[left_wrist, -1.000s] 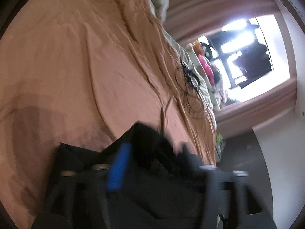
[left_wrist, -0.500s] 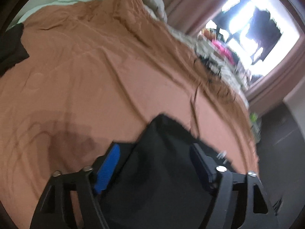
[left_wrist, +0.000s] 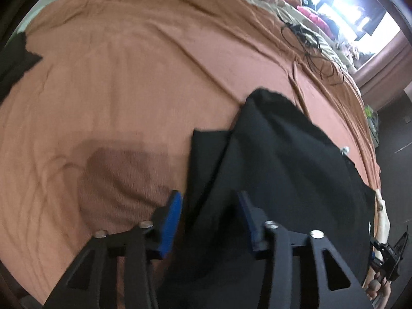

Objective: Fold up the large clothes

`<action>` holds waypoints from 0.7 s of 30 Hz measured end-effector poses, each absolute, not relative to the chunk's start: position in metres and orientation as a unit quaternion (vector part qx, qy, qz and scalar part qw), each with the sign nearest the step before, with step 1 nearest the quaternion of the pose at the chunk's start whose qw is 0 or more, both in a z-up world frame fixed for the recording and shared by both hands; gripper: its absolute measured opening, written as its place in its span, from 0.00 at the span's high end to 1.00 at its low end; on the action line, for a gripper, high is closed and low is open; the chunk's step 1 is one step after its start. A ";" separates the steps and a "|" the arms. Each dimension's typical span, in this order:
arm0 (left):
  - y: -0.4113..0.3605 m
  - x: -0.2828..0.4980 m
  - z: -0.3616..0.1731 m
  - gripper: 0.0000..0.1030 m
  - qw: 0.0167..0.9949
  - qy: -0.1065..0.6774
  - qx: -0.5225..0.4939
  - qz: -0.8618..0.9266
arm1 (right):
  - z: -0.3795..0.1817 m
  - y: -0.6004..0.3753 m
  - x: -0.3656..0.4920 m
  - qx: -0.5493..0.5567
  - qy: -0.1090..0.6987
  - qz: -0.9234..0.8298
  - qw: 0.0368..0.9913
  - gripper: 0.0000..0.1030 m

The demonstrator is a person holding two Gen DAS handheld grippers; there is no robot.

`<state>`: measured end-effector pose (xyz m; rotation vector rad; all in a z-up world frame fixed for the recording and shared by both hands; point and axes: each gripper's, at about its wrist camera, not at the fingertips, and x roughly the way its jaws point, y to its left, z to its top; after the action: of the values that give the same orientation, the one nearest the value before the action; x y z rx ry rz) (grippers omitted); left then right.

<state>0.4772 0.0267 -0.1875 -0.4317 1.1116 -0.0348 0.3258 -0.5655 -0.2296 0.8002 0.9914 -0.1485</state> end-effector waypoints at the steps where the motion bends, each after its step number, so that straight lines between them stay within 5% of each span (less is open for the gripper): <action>1: 0.027 0.476 -0.189 0.62 0.826 0.525 -0.203 -0.020 | -0.229 -0.564 0.325 0.365 0.460 -0.069 0.807 0.62; 4: 0.025 0.470 -0.190 0.72 0.829 0.525 -0.192 -0.029 | -0.229 -0.560 0.323 0.351 0.459 -0.070 0.813 0.73; 11: 0.015 0.456 -0.175 0.94 0.840 0.522 -0.143 -0.022 | -0.224 -0.563 0.319 0.365 0.440 -0.064 0.818 0.80; 21: 0.022 0.446 -0.173 0.95 0.835 0.526 -0.160 -0.023 | -0.209 -0.552 0.329 0.328 0.451 -0.082 0.826 0.77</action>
<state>0.4463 0.0218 -0.1731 -0.3379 1.1144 -0.0480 0.3285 -0.5525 -0.2092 0.6977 0.9593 -0.1752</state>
